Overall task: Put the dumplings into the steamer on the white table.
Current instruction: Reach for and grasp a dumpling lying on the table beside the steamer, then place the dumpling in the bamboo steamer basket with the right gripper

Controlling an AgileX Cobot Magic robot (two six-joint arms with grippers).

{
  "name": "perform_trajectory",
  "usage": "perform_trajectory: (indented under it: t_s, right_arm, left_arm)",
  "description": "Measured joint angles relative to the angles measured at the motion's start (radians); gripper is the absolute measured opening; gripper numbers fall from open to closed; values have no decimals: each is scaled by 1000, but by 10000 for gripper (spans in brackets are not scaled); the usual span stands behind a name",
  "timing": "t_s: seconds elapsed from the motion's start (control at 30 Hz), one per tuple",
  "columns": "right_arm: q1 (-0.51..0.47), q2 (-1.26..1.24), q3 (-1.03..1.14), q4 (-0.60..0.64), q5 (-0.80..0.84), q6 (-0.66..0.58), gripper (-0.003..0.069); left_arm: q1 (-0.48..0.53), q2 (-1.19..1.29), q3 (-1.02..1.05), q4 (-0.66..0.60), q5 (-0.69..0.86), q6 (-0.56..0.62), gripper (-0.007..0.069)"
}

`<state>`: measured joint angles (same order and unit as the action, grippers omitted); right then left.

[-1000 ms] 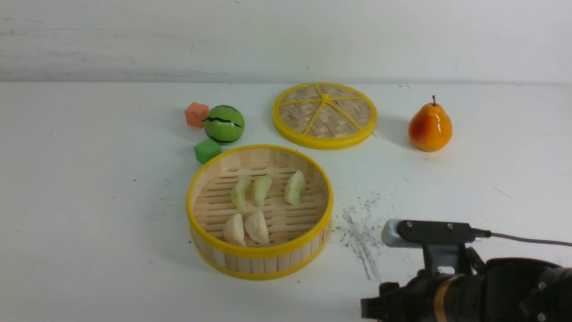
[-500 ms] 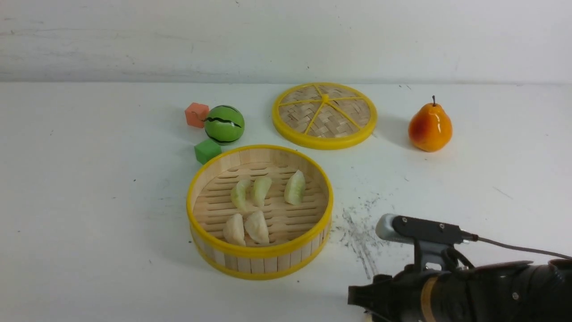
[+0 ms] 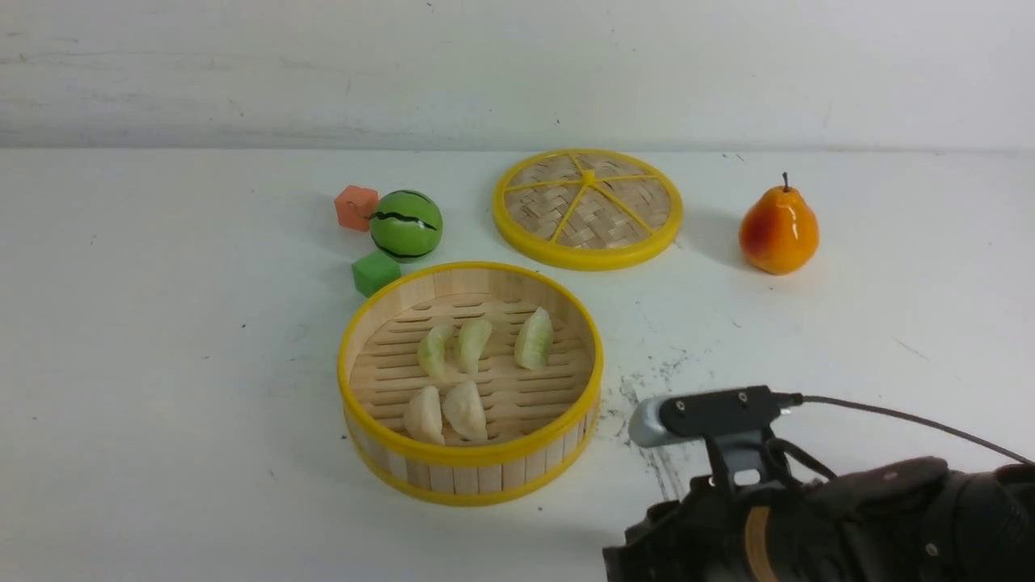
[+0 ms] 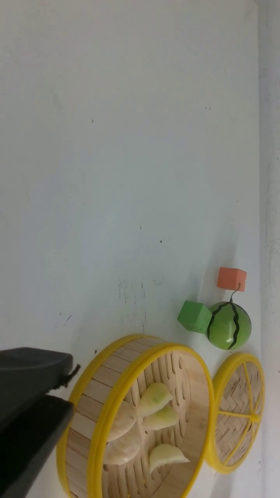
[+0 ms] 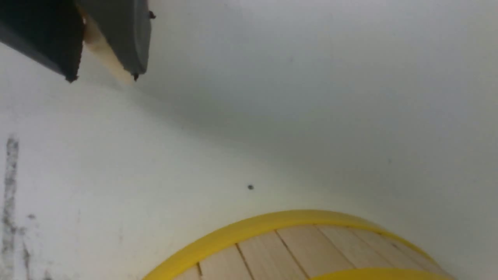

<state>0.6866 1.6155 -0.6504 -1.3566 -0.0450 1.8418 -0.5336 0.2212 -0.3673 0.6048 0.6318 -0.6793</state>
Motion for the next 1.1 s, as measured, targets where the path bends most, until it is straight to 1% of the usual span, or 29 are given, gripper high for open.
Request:
perform_trajectory:
  t_s: [0.03, 0.13, 0.2, 0.33, 0.53, 0.6, 0.67, 0.73, 0.77, 0.8, 0.83, 0.87, 0.97, 1.03, 1.1]
  right_arm:
    - [0, -1, -10, -25, -3, 1, 78]
    - [0, -10, -29, -68, -4, 1, 0]
    - [0, -20, -42, -83, -7, 2, -12]
    - [0, -48, -53, -130, -10, 3, -12]
    - [0, -53, -53, -156, -8, 3, -1]
    - [0, -53, -53, -162, -7, 9, 28]
    - [0, -53, -53, -163, -13, 28, 94]
    - [0, -53, -53, -169, -28, 41, 188]
    - [0, -53, -53, -179, -35, 48, 251]
    - [0, -53, -53, -194, -41, 51, 291]
    - [0, -53, -53, -213, -45, 53, 349]
    - [0, -53, -53, -225, -48, 56, 382]
    - [0, -53, -53, -261, -52, 71, 445]
    - [0, -53, -53, -300, -49, 89, 458]
    - [0, -53, -53, -346, -26, 102, 452]
  left_arm:
    - [0, 0, 0, 0, 0, 0, 95]
    - [0, 0, 0, 0, -1, 0, 96]
    - [0, 0, 0, 0, -2, 0, 96]
    - [0, 0, 0, 0, -5, 0, 96]
    - [0, 0, 0, 0, -7, 0, 96]
    - [0, 0, 0, 0, -7, 0, 96]
    - [0, 0, 0, 1, -7, 0, 96]
    - [0, 0, 0, 1, -7, 0, 96]
    - [0, 0, 0, 1, -7, 0, 96]
    - [0, 0, 0, 1, -7, 0, 96]
    - [0, 0, 0, 1, -7, 0, 96]
    - [0, 0, 0, 2, -7, 0, 96]
    - [0, 0, 0, 2, -7, 0, 96]
    - [0, 0, 0, 2, -7, 0, 99]
    - [0, 0, 0, 2, -7, 0, 99]
